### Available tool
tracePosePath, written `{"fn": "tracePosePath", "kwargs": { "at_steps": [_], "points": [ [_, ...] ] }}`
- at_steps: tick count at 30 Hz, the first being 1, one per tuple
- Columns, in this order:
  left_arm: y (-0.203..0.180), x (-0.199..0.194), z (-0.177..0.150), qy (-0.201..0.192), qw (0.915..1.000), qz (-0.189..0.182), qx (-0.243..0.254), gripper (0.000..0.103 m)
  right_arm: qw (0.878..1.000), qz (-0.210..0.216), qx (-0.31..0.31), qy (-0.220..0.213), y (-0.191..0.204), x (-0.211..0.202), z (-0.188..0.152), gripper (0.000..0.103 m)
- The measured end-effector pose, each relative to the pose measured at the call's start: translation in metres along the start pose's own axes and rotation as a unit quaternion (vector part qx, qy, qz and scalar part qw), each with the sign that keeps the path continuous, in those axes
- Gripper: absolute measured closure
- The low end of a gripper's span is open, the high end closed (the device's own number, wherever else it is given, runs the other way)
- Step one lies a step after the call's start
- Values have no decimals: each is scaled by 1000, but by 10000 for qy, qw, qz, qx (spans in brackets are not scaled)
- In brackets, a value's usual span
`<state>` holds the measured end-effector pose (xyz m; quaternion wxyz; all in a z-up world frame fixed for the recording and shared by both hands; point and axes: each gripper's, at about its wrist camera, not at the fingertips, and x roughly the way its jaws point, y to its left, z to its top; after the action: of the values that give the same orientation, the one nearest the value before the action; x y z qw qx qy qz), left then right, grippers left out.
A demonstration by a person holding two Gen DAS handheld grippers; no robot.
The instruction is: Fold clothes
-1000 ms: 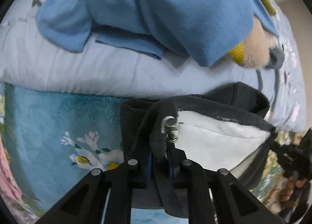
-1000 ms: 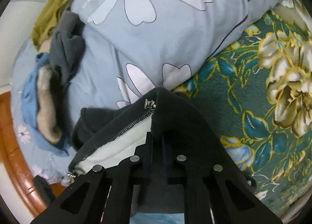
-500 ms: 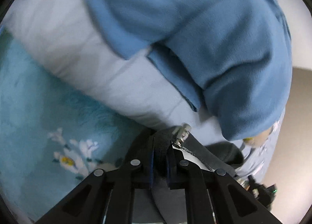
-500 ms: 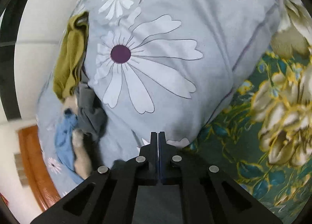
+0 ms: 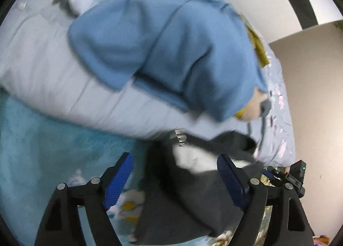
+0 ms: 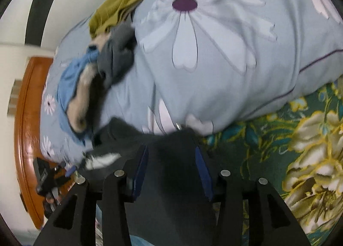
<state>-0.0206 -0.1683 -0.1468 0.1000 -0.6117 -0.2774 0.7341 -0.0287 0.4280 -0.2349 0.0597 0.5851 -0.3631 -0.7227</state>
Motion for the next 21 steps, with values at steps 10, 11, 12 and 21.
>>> {"fn": "tracePosePath", "kwargs": {
  "at_steps": [10,11,12,21],
  "points": [
    [-8,79,-38,390,9989,-250,91,19,9999,-25,-46,105,1,20,-5,71],
    [-11,82,-40,424,9987,-212,190,19,9999,-58,-77,120,3,20,-6,85],
    [-14,85,-42,446,9985,-152,283,20,9999,-83,-95,109,5,19,-6,89],
    [-24,84,-56,393,9969,-293,614,66,9994,-4,-214,-286,21,-10,4,97]
  ]
}}
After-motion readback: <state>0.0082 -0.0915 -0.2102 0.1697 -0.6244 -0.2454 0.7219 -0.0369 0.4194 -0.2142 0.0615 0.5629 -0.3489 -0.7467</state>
